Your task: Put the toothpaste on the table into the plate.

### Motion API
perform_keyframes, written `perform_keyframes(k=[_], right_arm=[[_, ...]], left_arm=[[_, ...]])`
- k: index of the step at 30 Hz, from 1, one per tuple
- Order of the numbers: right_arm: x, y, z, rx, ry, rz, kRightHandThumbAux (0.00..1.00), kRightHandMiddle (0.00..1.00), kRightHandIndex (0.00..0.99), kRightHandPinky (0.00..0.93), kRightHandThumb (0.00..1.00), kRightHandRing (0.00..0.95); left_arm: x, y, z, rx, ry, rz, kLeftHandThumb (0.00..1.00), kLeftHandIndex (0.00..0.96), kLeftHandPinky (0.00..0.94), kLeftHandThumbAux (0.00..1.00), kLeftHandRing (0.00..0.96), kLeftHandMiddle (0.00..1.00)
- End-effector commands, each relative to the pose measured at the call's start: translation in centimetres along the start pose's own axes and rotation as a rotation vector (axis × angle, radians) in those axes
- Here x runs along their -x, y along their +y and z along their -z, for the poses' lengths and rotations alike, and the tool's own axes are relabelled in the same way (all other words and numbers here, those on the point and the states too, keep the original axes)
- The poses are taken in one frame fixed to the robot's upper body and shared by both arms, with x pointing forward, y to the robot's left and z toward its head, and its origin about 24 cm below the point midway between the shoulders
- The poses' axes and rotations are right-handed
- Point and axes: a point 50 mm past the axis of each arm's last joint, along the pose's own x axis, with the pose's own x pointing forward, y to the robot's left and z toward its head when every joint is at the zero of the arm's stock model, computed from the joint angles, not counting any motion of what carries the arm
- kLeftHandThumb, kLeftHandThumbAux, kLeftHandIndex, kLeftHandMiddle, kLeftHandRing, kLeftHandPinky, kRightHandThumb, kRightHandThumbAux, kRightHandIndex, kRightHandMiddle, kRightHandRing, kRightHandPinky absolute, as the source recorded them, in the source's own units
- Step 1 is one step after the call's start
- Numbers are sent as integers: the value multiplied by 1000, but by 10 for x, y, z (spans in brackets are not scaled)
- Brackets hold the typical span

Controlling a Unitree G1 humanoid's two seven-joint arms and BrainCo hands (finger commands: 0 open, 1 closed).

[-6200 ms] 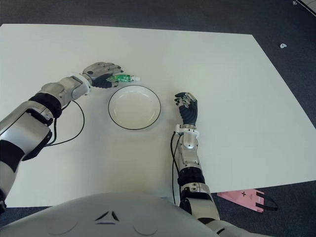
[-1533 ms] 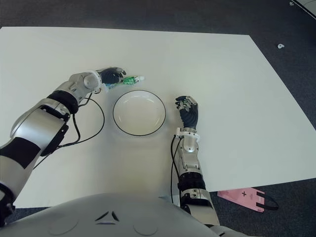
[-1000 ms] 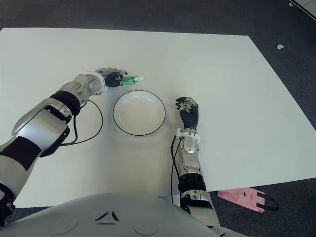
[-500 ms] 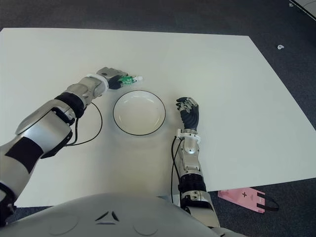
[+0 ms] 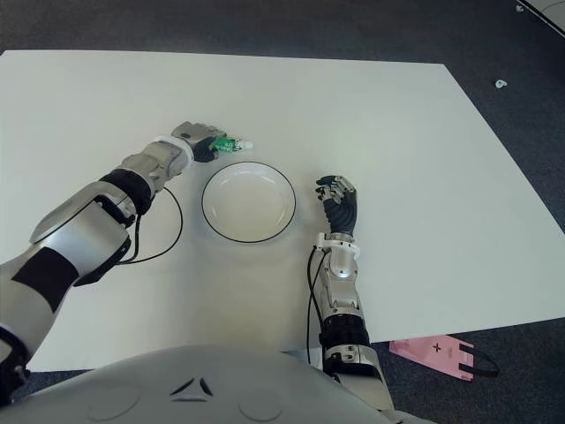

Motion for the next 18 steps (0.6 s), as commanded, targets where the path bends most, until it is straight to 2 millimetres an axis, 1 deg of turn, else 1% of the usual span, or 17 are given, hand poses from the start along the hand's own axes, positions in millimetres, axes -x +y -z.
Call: perform_keyframes(k=[1,10,14,18], right_arm=[[30,-14,39,41,213,28,727,488,427,513,714,503],[31,-18,37,46,201,42,728,492,427,505,713,502],[33,-21,35,48,192,53,728,492,427,506,713,498],[34,-22,33,47,183,59,728,491,428,477,713,485]], left_arm=[[15,-70,10,15,77,267,664,56,315,397,224,176],[14,-71,8,40,81,280,629,5,252,391,171,128],[14,-71,8,59,84,276,617,1,247,394,158,120],[14,-72,7,72,86,266,616,7,255,399,163,127]])
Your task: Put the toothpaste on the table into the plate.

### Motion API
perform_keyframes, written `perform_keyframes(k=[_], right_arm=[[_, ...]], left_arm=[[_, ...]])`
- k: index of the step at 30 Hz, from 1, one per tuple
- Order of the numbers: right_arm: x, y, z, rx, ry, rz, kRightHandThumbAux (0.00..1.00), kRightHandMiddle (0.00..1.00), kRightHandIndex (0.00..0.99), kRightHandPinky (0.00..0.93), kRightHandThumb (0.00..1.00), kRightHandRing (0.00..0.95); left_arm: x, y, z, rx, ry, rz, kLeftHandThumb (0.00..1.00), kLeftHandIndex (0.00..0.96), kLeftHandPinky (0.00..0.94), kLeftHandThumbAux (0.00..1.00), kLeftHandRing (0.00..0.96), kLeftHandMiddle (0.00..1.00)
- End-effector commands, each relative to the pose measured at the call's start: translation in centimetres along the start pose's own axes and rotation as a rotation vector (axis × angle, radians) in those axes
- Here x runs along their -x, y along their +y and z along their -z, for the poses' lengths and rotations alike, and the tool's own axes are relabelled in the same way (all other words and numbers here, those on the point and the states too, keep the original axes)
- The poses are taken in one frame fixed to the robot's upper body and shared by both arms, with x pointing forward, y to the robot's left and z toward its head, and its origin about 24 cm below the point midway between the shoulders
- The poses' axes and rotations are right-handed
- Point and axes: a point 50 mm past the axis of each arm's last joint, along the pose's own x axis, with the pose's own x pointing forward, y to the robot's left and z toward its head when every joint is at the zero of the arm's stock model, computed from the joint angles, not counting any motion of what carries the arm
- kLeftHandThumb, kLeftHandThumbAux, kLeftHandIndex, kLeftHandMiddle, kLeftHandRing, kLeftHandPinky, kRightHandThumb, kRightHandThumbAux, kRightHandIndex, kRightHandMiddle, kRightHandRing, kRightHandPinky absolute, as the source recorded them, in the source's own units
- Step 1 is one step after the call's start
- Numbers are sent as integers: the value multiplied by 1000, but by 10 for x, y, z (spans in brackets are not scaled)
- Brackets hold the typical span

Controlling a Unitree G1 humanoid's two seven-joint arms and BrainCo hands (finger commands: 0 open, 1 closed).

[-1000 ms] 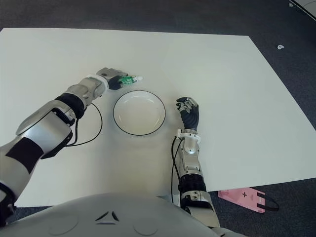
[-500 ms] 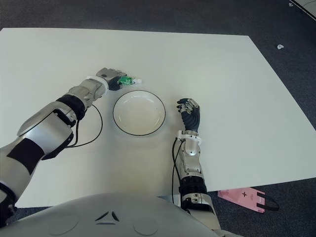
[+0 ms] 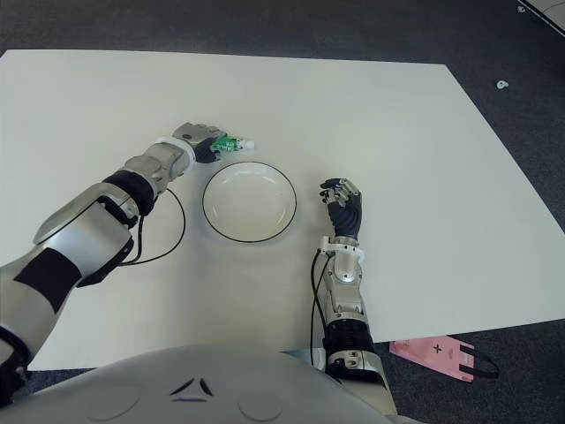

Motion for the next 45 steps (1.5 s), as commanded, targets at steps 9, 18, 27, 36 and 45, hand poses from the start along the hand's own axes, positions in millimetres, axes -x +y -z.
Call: perform_keyframes(k=[9,18,27,36,45], right_arm=[[30,-16,31,25,188,43,728,475,427,471,714,468],[34,-19,24,23,174,54,728,473,426,473,714,471],[37,-22,21,36,203,58,728,467,425,476,713,473],[39,-26,19,45,206,53,727,476,427,480,712,476],[40,-27,17,43,191,40,727,479,428,475,712,475]], left_arm=[[15,-71,10,67,76,258,628,26,257,388,174,143],[16,-74,9,131,86,290,604,37,273,386,184,148],[18,-82,9,150,97,307,605,105,318,403,232,199],[19,-86,11,176,107,313,715,245,438,427,388,350],[20,-87,12,169,123,321,811,407,569,625,567,496]])
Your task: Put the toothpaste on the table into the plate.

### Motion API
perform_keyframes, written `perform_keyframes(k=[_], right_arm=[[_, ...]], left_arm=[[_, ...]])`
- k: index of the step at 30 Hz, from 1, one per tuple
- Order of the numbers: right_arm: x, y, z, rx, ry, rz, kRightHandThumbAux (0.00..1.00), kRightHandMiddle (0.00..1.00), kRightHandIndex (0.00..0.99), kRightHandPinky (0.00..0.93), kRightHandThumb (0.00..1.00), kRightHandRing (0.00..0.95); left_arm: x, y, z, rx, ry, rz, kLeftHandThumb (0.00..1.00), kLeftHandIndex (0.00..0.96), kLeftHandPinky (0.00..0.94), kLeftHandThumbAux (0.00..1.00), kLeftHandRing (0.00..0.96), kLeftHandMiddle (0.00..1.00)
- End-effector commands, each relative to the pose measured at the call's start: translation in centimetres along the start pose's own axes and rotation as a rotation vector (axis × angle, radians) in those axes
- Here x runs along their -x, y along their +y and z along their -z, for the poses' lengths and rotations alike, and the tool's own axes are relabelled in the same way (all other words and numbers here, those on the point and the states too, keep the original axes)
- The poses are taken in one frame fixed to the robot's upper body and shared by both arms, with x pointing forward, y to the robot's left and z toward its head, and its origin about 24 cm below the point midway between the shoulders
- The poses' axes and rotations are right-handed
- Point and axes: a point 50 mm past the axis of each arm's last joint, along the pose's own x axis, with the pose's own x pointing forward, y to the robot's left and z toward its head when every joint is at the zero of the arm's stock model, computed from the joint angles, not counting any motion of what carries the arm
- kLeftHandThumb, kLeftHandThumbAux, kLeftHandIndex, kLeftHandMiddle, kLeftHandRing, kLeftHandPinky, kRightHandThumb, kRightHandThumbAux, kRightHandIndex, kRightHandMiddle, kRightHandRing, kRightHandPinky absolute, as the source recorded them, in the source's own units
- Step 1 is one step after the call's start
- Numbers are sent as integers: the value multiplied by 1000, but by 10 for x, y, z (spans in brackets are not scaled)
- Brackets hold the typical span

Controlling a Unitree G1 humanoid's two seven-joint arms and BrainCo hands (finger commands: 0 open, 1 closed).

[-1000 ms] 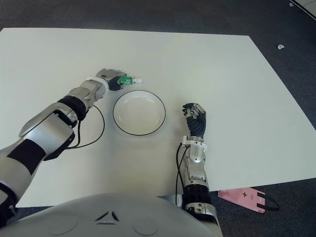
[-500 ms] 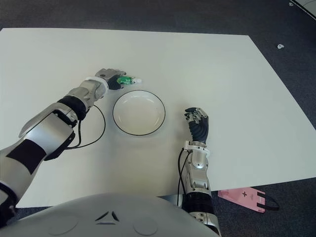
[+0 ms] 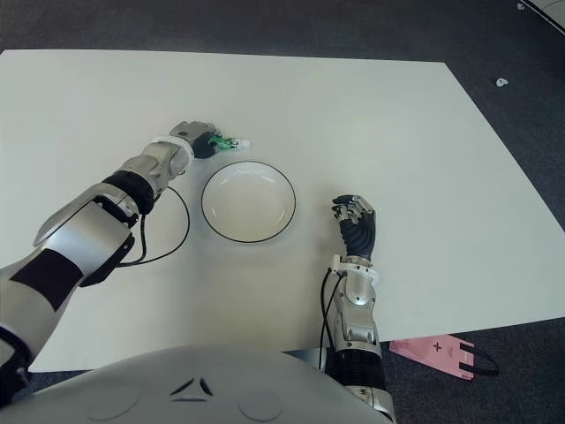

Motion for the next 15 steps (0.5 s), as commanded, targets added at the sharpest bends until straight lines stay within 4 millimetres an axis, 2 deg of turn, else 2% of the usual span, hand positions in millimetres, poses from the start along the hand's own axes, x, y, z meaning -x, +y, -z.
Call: perform_keyframes(k=[1,6,15], right_arm=[[13,-5,22,17,135,3,727,478,428,474,711,474],[14,-5,21,19,135,1,728,477,428,469,711,471],[13,-5,20,18,133,1,728,477,428,464,711,468]], left_arm=[[21,-87,22,22,122,331,824,413,573,638,586,495],[21,-87,22,39,129,312,920,402,570,650,529,470],[21,-87,23,44,132,306,944,394,570,652,517,464]])
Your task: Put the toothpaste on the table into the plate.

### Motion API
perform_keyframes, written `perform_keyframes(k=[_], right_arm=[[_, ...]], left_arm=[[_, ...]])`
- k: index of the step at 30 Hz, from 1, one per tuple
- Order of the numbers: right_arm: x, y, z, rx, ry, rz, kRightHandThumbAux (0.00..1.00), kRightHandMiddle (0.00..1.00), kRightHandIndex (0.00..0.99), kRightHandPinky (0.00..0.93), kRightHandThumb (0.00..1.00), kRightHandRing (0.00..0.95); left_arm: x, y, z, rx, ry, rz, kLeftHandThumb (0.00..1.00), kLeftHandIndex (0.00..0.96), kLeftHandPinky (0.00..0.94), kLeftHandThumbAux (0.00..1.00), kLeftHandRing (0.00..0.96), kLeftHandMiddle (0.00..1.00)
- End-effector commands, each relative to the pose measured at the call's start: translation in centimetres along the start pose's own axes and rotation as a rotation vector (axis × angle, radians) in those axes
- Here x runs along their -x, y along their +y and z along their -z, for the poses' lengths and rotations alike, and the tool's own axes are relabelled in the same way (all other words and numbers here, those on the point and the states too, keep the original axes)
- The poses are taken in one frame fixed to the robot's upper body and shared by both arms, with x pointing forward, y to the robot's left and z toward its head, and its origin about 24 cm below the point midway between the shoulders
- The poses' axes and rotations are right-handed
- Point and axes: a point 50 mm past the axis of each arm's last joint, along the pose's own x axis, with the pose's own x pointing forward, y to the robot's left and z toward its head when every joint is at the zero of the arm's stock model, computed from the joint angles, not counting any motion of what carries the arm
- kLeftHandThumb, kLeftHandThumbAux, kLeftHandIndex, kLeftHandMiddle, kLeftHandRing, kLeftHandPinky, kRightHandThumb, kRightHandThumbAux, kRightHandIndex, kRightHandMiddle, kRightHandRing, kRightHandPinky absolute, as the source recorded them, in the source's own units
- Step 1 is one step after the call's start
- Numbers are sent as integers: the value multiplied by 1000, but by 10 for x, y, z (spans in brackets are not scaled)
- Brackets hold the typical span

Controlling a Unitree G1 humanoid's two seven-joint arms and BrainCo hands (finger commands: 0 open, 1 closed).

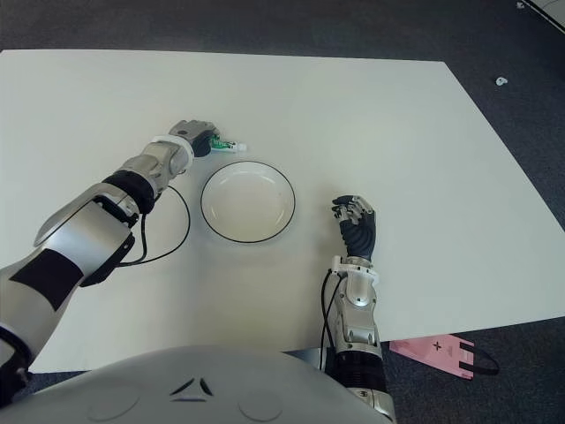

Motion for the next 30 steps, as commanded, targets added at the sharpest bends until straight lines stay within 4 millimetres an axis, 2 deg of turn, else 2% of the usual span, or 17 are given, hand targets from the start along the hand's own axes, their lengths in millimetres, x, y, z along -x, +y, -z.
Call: perform_keyframes(k=[1,30], right_arm=[[13,-4,21,17,133,6,728,476,428,463,711,468],[10,-1,21,17,135,5,728,476,428,463,711,468]], left_arm=[[23,-88,25,21,127,321,944,394,570,652,517,464],[23,-87,26,21,130,320,945,393,570,652,516,464]])
